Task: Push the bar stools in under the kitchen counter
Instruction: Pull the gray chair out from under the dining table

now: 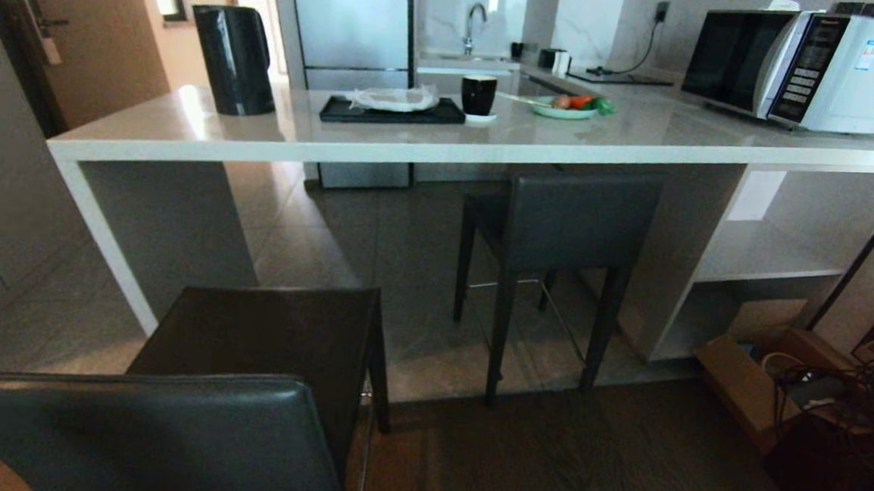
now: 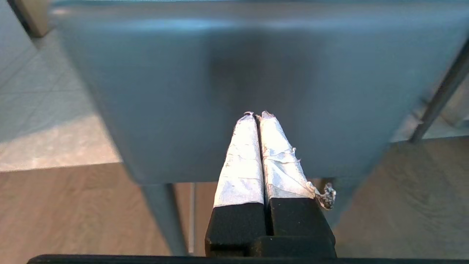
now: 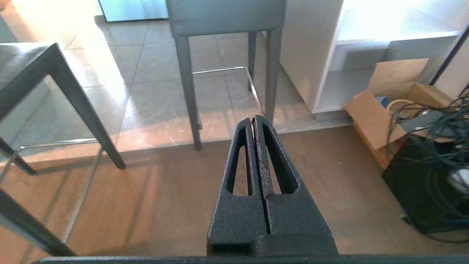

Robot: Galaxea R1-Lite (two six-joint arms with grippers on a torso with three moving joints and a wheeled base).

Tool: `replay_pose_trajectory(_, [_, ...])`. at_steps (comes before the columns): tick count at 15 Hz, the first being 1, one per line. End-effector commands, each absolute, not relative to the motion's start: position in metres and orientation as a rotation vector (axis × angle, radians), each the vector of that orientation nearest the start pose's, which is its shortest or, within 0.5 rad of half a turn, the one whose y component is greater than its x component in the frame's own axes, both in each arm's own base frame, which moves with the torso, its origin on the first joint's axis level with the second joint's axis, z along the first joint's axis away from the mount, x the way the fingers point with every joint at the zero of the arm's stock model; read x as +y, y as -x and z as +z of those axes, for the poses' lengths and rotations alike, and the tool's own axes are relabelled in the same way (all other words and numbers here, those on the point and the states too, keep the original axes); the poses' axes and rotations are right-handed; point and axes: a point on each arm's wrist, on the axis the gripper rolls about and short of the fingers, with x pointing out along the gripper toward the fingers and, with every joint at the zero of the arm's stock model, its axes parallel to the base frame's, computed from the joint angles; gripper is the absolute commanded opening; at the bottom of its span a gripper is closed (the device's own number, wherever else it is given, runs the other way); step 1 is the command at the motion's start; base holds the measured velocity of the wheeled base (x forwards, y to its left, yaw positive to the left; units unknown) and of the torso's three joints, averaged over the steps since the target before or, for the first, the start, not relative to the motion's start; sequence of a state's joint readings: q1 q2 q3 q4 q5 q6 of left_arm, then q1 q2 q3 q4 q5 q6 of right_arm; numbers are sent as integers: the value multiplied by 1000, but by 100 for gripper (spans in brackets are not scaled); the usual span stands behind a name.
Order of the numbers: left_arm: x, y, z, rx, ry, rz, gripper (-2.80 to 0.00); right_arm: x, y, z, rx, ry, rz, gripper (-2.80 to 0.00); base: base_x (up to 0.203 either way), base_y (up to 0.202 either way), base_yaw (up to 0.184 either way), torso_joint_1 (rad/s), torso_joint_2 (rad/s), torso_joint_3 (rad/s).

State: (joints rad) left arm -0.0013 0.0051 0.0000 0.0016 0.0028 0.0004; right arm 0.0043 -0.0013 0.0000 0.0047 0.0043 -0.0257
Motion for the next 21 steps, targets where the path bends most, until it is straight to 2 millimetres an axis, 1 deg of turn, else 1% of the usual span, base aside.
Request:
replay_pose_trajectory(1, [0,22,75,9,0,2,-280,0,23,75,4,26,9,-280,0,-189,3,2,3,6])
replay_pose_trajectory(21, [0,22,75,7,2,2,-280,0,23,75,4,26,9,-280,0,-194,2,2,3,2])
